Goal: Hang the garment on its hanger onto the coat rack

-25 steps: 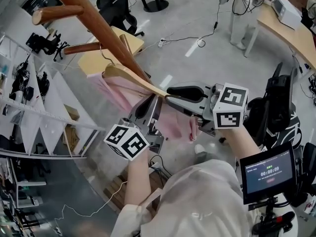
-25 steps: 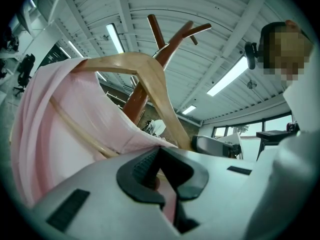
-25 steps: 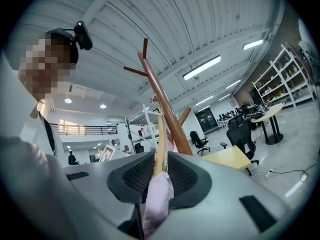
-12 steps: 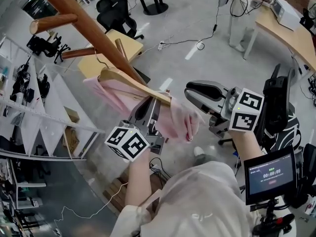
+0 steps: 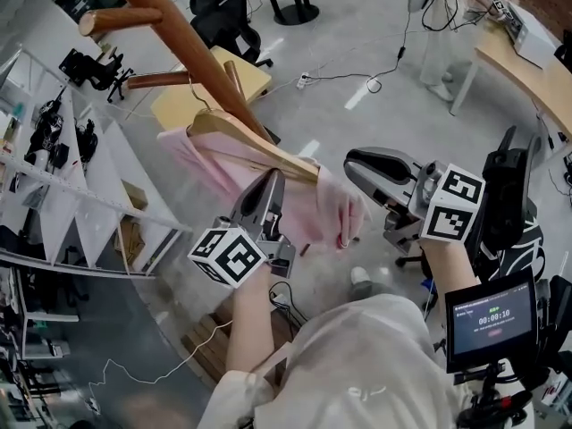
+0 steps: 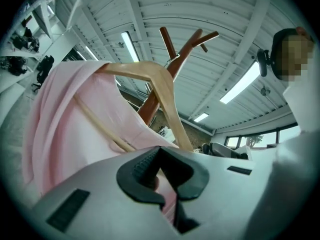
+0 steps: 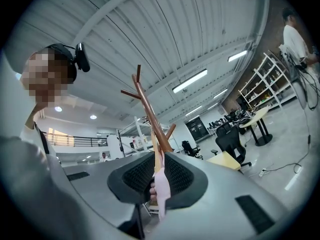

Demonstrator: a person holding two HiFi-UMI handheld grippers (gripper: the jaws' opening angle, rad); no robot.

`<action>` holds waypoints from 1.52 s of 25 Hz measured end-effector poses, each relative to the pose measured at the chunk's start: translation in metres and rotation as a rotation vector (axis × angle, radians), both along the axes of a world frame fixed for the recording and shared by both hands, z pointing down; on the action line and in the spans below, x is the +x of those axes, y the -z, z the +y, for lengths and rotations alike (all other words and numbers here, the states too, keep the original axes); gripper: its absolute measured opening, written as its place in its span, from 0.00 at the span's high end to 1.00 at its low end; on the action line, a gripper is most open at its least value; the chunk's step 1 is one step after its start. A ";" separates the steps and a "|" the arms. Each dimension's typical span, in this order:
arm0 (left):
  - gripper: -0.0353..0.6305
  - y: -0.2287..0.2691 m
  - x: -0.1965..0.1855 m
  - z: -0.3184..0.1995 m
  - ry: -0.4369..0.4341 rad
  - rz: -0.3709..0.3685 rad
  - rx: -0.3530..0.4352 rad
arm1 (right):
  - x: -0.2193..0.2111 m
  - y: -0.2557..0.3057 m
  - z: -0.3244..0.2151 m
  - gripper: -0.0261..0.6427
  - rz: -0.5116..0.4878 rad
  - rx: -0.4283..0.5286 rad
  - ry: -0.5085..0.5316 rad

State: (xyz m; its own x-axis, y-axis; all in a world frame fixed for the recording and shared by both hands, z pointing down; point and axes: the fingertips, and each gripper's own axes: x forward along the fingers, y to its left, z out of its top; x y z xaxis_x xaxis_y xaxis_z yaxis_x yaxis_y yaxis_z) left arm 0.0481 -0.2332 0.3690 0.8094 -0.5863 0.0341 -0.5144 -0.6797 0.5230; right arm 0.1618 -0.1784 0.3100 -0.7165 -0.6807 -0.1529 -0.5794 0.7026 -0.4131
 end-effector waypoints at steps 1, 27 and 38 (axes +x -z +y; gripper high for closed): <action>0.94 0.002 -0.004 0.001 0.012 0.007 0.000 | -0.002 0.001 0.000 0.87 -0.001 0.003 0.008; 0.94 0.017 -0.306 0.203 0.839 -0.034 0.080 | -0.330 0.023 0.112 0.87 -0.004 0.114 0.904; 0.94 -0.045 -0.416 0.349 1.148 -0.027 0.004 | -0.488 -0.075 0.232 0.93 0.053 -0.021 1.221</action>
State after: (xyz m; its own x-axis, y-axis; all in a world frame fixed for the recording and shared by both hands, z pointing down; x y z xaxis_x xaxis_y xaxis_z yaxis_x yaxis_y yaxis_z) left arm -0.3678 0.1157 0.4136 -0.2034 -0.9783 0.0399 -0.8428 0.1957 0.5014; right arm -0.3259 0.0534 0.3845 -0.8913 0.4419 -0.1012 0.4402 0.7901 -0.4265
